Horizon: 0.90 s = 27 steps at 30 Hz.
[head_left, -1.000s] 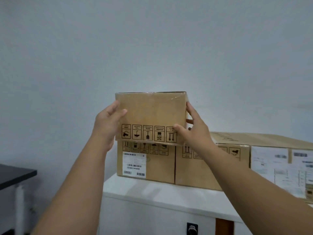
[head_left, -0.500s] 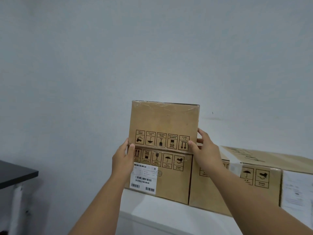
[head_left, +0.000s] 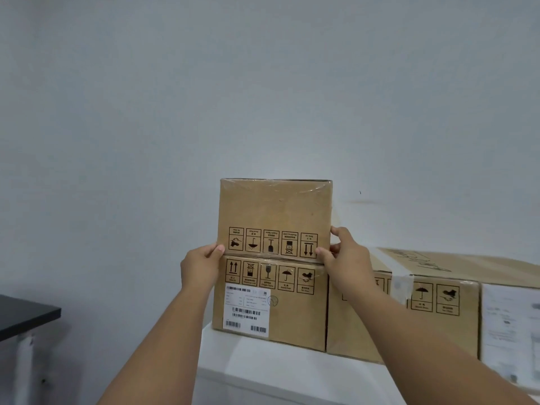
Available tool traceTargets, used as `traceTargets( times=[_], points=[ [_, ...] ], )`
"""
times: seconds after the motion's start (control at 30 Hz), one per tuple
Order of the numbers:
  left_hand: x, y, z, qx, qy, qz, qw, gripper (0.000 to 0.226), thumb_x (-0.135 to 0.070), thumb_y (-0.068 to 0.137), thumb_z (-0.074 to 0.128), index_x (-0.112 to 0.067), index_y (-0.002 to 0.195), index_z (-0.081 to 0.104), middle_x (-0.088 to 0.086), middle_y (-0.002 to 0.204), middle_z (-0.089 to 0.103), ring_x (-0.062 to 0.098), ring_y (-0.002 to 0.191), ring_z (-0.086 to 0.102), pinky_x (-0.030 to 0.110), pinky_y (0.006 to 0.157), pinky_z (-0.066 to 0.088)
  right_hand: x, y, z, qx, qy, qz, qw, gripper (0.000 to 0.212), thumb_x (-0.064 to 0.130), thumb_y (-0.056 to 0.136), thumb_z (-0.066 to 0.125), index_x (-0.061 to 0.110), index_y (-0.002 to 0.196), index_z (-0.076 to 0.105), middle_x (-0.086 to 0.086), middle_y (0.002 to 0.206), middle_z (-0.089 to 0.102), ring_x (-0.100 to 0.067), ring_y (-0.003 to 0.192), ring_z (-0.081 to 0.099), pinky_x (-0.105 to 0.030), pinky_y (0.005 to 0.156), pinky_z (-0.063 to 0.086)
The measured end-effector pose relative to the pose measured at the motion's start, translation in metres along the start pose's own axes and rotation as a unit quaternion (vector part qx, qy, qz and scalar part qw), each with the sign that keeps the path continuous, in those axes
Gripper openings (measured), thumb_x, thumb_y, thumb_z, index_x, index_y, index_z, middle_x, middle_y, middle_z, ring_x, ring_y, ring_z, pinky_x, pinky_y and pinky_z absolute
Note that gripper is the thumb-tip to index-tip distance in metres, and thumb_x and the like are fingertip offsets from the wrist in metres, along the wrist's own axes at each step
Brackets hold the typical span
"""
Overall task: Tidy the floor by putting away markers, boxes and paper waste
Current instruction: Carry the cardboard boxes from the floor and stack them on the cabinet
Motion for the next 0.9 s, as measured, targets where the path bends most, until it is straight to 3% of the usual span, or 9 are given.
traceTargets(
  times=[0.1,0.2,0.27,0.33,0.4,0.5,0.6,0.77,0.9],
  points=[
    [-0.003,-0.003,0.001,0.020,0.032,-0.014,0.999,0.035,-0.038,0.099,0.052,-0.018,0.122,0.069,0.007,0.121,0.069,0.026,0.110,0.060,0.037,0.095,0.045,0.005,0.002,-0.002,0.011,-0.018,0.010,1.000,0.046,0.024,0.090,0.065,0.021,0.131,0.043,-0.007,0.107,0.065,-0.024,0.093,0.063,-0.035,0.081,0.051],
    [-0.014,-0.019,0.009,0.026,0.084,0.000,0.996,0.051,-0.041,0.099,0.048,-0.015,0.143,0.047,0.009,0.149,0.044,0.030,0.134,0.043,0.046,0.110,0.035,0.005,-0.003,-0.016,0.021,-0.023,0.018,0.999,0.055,0.023,0.088,0.067,0.023,0.137,0.043,-0.010,0.121,0.059,-0.026,0.109,0.058,-0.037,0.090,0.047],
    [-0.031,-0.036,0.009,-0.017,0.107,0.034,0.994,0.062,-0.040,0.097,0.051,-0.017,0.151,0.031,0.006,0.160,0.024,0.028,0.146,0.023,0.049,0.118,0.022,-0.002,-0.013,-0.033,0.010,-0.033,0.011,0.999,0.057,0.027,0.088,0.066,0.025,0.140,0.041,-0.006,0.136,0.050,-0.024,0.123,0.049,-0.033,0.094,0.041],
    [-0.056,-0.054,0.012,-0.043,0.106,0.091,0.989,0.063,-0.032,0.093,0.056,-0.020,0.150,0.033,0.002,0.160,0.022,0.024,0.147,0.019,0.049,0.120,0.018,-0.013,-0.024,-0.053,-0.001,-0.078,-0.014,0.997,0.054,0.030,0.089,0.063,0.028,0.139,0.042,-0.003,0.140,0.043,-0.020,0.127,0.044,-0.029,0.095,0.037],
    [-0.087,-0.075,0.025,-0.023,0.104,0.150,0.983,0.062,-0.026,0.090,0.055,-0.024,0.148,0.035,-0.003,0.160,0.021,0.021,0.148,0.015,0.049,0.120,0.016,-0.027,-0.034,-0.078,-0.004,-0.135,-0.031,0.990,0.051,0.031,0.090,0.062,0.028,0.138,0.044,-0.002,0.142,0.040,-0.020,0.132,0.038,-0.031,0.105,0.033],
    [-0.136,-0.115,0.058,0.043,0.068,0.219,0.972,0.059,-0.023,0.091,0.053,-0.025,0.147,0.036,-0.009,0.160,0.019,0.016,0.150,0.007,0.045,0.122,0.011,-0.052,-0.051,-0.124,-0.002,-0.203,-0.017,0.979,0.050,0.031,0.089,0.062,0.026,0.136,0.047,-0.003,0.142,0.040,-0.022,0.134,0.032,-0.034,0.109,0.029],
    [-0.180,-0.167,0.102,0.136,0.017,0.278,0.951,0.057,-0.025,0.091,0.054,-0.021,0.146,0.038,-0.005,0.157,0.027,0.019,0.148,0.016,0.044,0.121,0.018,-0.077,-0.069,-0.182,-0.020,-0.272,0.020,0.962,0.053,0.036,0.088,0.062,0.029,0.138,0.045,-0.004,0.146,0.037,-0.025,0.137,0.028,-0.041,0.111,0.028],
    [-0.227,-0.275,0.175,0.302,-0.035,0.325,0.895,0.058,-0.028,0.095,0.051,-0.022,0.150,0.032,-0.010,0.161,0.019,0.012,0.150,0.003,0.035,0.121,0.011,-0.108,-0.113,-0.302,-0.076,-0.369,0.100,0.921,0.060,0.044,0.091,0.055,0.030,0.146,0.035,-0.006,0.157,0.022,-0.027,0.145,0.017,-0.044,0.115,0.022],
    [-0.250,-0.359,0.227,0.393,-0.026,0.341,0.854,0.061,-0.033,0.098,0.051,-0.022,0.152,0.027,-0.009,0.162,0.015,0.014,0.151,0.001,0.034,0.120,0.007,-0.124,-0.163,-0.401,-0.112,-0.436,0.158,0.879,0.062,0.045,0.092,0.053,0.031,0.149,0.030,-0.005,0.160,0.017,-0.027,0.146,0.012,-0.044,0.115,0.022]
  ],
)
Point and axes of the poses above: each hand's wrist, its own y-axis towards the middle knuckle, its own z-axis out of the palm, x = y × z, the point moved 5 cm from there along y, towards the middle knuckle
